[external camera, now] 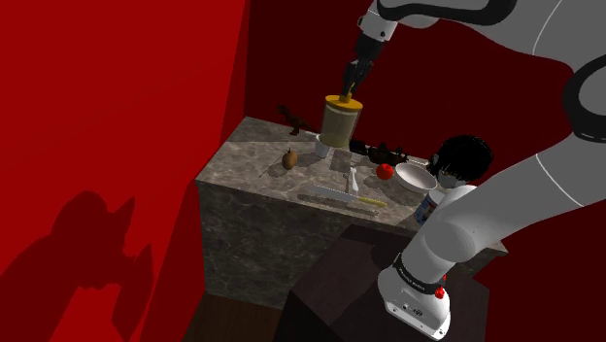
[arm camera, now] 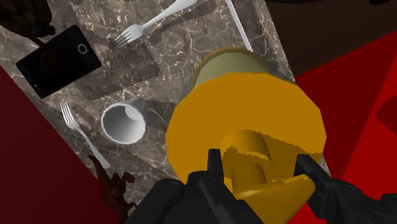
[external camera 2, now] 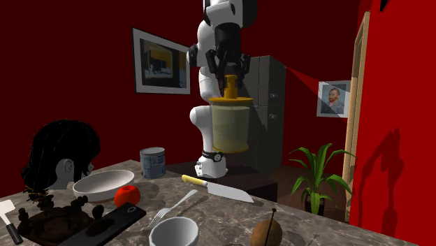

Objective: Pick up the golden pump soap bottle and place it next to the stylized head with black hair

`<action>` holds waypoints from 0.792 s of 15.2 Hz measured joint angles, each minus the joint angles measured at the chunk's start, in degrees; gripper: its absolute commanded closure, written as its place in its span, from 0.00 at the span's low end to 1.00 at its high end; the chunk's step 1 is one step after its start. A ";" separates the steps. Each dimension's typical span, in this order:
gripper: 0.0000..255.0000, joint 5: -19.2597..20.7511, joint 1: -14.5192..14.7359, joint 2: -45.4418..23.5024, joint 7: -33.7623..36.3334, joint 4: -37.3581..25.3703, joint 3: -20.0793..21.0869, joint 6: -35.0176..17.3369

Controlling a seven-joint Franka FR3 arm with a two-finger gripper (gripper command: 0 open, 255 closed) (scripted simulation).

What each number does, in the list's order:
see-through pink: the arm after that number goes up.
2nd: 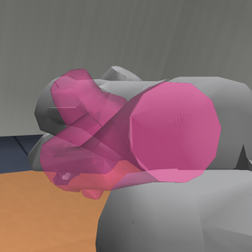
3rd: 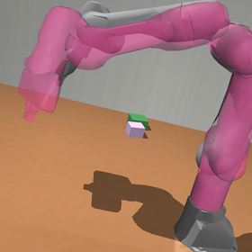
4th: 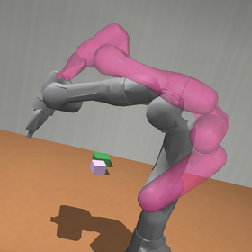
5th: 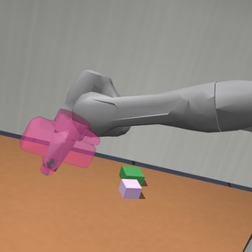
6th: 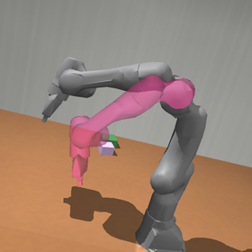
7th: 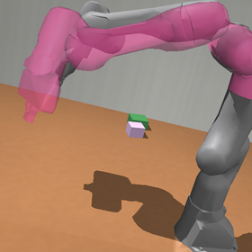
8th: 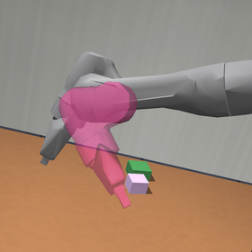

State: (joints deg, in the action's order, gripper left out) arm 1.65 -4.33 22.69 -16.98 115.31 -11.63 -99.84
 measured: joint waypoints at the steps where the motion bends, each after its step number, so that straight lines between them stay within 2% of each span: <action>1: 1.00 -0.02 0.00 -0.12 -0.05 -0.85 -0.02 0.73; 12: 1.00 -0.49 0.31 -2.49 0.01 -11.65 0.09 9.20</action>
State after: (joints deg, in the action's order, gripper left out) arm 1.16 -4.01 20.20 -16.97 103.65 -11.55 -90.64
